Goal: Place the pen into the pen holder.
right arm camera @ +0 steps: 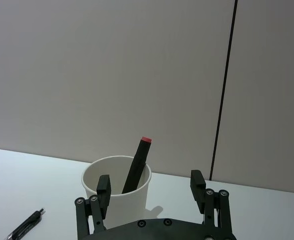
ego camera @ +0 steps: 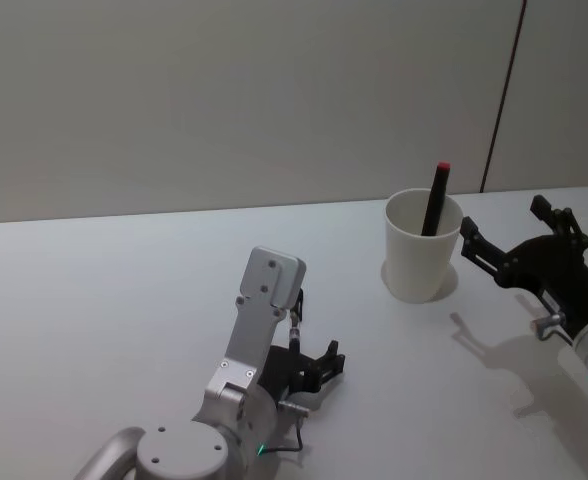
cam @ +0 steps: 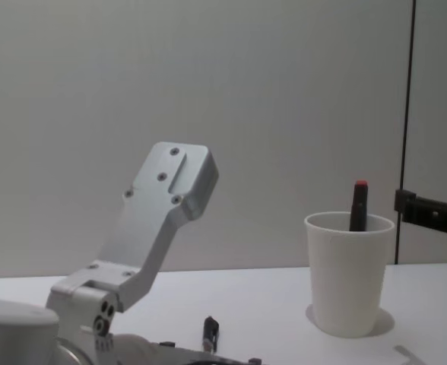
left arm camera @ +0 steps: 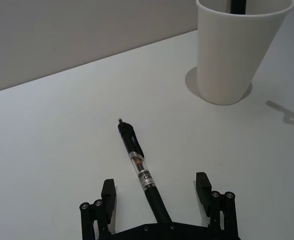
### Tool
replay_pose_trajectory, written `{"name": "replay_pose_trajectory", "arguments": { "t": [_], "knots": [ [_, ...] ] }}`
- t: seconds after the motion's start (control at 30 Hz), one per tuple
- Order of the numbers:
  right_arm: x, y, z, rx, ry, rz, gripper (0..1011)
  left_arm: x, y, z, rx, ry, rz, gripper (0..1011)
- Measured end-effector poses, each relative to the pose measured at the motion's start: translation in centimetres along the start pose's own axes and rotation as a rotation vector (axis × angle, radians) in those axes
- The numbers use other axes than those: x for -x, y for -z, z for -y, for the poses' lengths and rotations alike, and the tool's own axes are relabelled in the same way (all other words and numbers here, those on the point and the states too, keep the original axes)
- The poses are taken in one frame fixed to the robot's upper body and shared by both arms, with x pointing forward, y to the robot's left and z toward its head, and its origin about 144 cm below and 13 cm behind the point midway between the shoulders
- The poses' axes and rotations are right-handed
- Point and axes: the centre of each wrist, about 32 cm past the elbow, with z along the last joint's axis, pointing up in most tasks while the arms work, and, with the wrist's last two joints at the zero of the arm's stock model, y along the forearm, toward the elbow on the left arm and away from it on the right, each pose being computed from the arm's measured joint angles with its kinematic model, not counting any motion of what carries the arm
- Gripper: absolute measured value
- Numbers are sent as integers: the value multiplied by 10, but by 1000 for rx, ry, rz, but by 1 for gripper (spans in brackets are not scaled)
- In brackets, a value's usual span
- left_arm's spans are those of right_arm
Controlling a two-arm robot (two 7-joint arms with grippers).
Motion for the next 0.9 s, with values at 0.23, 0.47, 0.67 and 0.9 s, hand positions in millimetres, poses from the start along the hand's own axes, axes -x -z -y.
{"name": "replay_pose_trajectory", "arguments": {
  "t": [0.23,0.47,0.67,0.9],
  "knots": [
    [0,0,0,0,0,0,1002,0,-1,0,-15,-2,-4,1001],
    [0,0,0,0,0,0,1002,0,-1,1,-25,-3,-6,1001],
    [0,0,0,0,0,0,1002,0,-2,1,-27,-3,-7,933],
    [0,0,0,0,0,0,1001,0,-2,1,-30,-2,-7,770]
  ]
}}
